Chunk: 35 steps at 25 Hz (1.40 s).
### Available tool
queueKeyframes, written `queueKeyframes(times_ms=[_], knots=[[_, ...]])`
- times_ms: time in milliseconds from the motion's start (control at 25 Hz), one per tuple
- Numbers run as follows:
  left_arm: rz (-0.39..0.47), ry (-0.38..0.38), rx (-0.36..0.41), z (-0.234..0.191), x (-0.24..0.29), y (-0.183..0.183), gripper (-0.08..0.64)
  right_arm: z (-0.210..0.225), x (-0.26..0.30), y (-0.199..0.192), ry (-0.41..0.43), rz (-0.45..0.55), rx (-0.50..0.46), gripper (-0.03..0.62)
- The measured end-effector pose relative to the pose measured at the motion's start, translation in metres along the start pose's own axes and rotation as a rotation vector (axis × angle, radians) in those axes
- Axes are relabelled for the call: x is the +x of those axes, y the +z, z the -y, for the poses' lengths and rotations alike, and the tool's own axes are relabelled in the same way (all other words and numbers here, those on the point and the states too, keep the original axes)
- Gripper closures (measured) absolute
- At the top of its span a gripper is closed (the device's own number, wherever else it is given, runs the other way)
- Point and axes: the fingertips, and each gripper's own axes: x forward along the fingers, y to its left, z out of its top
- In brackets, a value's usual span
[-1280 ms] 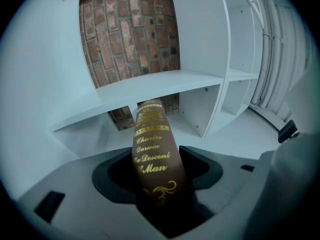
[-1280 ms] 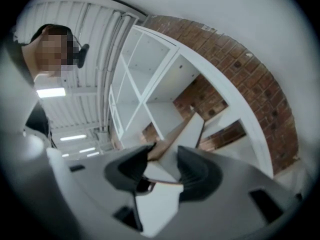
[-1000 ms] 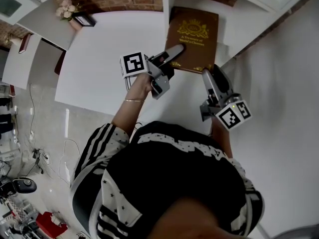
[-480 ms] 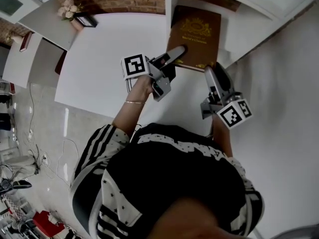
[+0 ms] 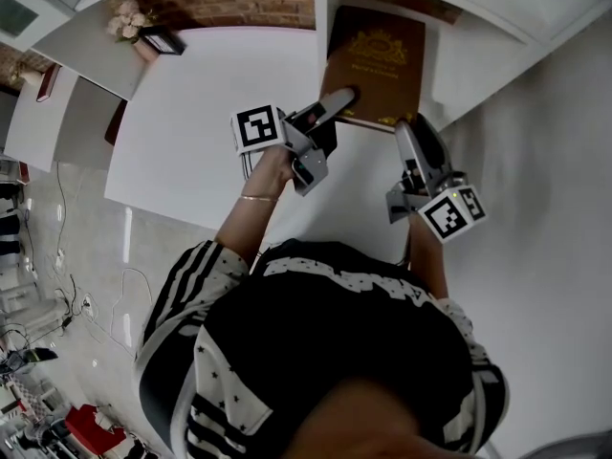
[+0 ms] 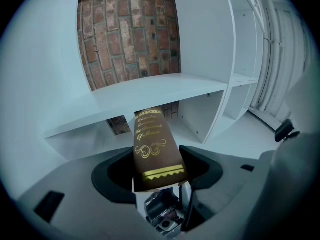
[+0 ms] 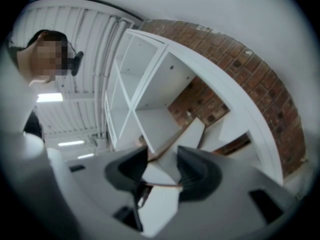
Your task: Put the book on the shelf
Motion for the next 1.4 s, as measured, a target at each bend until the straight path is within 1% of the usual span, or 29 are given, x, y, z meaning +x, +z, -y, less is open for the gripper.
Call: queueKeyframes(times_ms=[240,440,680,960,1160,1400], knots=[[0.015,-0.004,-0.007,0.005,0.001,0.007,0.279,0.0,0.009,0.006,0.003,-0.006,-0.002,0.391],[0.028,0.007,0.002,0.003,-0.001,0.006,0.273,0.003,0.01,0.007,0.005,0.008,0.009,0.391],[0.035,0.0,0.017,0.005,0.001,0.009,0.268,0.009,0.016,0.011,0.005,0.013,0.007,0.391],[0.046,0.006,0.044,0.005,0.003,0.014,0.264,0.014,0.026,0.015,0.008,0.015,0.004,0.391],[0.028,0.031,0.1,0.003,0.002,0.014,0.264,0.02,0.033,0.02,-0.002,0.015,-0.005,0.391],[0.031,0.031,0.115,0.005,-0.001,0.016,0.264,0.026,0.038,0.02,-0.013,0.008,-0.01,0.391]])
